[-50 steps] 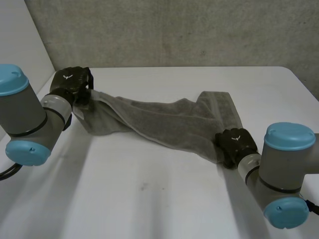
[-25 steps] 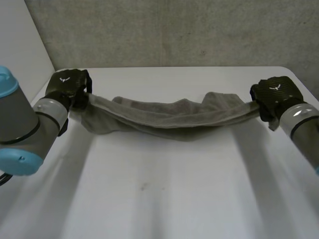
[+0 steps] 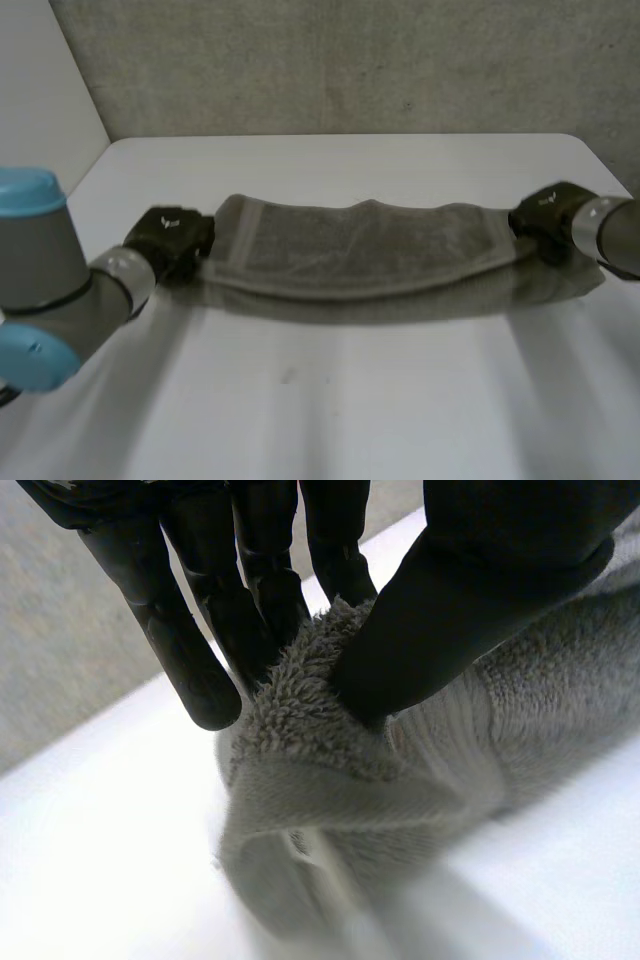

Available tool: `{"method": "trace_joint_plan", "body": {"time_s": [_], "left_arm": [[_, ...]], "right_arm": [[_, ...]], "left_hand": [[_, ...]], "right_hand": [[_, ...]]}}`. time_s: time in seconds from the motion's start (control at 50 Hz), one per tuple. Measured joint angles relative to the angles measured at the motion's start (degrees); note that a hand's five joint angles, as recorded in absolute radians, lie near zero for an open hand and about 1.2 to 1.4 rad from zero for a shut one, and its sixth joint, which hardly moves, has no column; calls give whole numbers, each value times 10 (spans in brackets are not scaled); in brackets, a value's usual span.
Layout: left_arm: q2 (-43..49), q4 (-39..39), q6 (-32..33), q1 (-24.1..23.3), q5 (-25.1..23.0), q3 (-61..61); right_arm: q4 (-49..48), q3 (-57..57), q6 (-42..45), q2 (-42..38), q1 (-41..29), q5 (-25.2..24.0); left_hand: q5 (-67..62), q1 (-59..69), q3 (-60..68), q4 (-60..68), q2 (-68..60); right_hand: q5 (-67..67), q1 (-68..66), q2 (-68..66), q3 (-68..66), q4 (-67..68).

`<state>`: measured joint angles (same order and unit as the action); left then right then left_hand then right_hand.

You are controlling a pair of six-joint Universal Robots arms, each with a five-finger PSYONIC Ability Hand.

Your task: Fold the towel.

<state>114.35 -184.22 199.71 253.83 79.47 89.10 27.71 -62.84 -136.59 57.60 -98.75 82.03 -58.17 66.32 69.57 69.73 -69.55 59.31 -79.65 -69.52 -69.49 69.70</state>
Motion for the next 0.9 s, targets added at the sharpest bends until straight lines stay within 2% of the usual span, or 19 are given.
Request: {"method": "trace_joint_plan", "body": {"time_s": [0.1, 0.16, 0.18, 0.22, 0.24, 0.26, 0.3, 0.34, 0.4, 0.54, 0.68, 0.7, 0.9], "left_arm": [[60, -4, 10, -2, 1, -145], [69, -7, 9, -3, 1, -182], [85, -25, 4, -8, 1, -262], [96, -54, -5, -13, 2, -336], [101, -84, -14, -17, 2, -391], [101, -84, -14, -17, 2, -391], [106, -134, -34, -21, 5, -459], [108, -165, -50, -22, 7, -491], [110, -201, -75, -22, 9, -517], [118, -211, -104, -13, 6, -460], [126, -204, -103, -5, -2, -331], [131, -205, -100, -3, -11, -268], [169, -202, -78, 13, -56, -116]], "right_arm": [[-53, 138, -5, -62, -18, 3], [-75, 174, -8, -72, -23, 3], [-127, 233, -14, -81, -29, 5], [-183, 276, -22, -84, -33, 7], [-250, 313, -34, -80, -35, 10], [-250, 313, -34, -80, -35, 10], [-336, 343, -54, -65, -37, 17], [-371, 348, -65, -54, -37, 21], [-389, 341, -76, -40, -36, 23], [-290, 286, -82, -38, -36, 12], [-197, 229, -79, -68, -35, -3], [-176, 200, -77, -86, -34, -8], [-153, 116, -16, -152, -32, -11]], "left_hand": [[0, 0, 0, 0, 0], [0, 0, 0, 0, 0], [0, 0, 0, 0, 0], [0, 0, 0, 0, 0], [0, 0, 0, 0, 0], [0, 0, 0, 0, 0], [0, 0, 0, 0, 0], [0, 0, 0, 0, 0], [0, 0, 0, 0, 0], [0, 0, 0, 0, 0], [0, 0, 0, 0, 0], [0, 0, 0, 0, 0], [0, 0, 0, 0, 0]], "right_hand": [[0, -1, -1, 0, 0], [0, -1, -1, 0, 0], [0, -1, -1, -1, 0], [0, -1, -1, -1, 0], [0, -1, -1, -1, 0], [0, -1, -1, -1, 0], [0, -1, -1, -1, 0], [0, -1, -1, -1, 0], [0, -1, -1, -1, 0], [0, -1, -1, -1, 0], [0, -1, -1, -1, 0], [0, -1, -1, -1, 0], [1, -1, -1, -1, 0]]}}
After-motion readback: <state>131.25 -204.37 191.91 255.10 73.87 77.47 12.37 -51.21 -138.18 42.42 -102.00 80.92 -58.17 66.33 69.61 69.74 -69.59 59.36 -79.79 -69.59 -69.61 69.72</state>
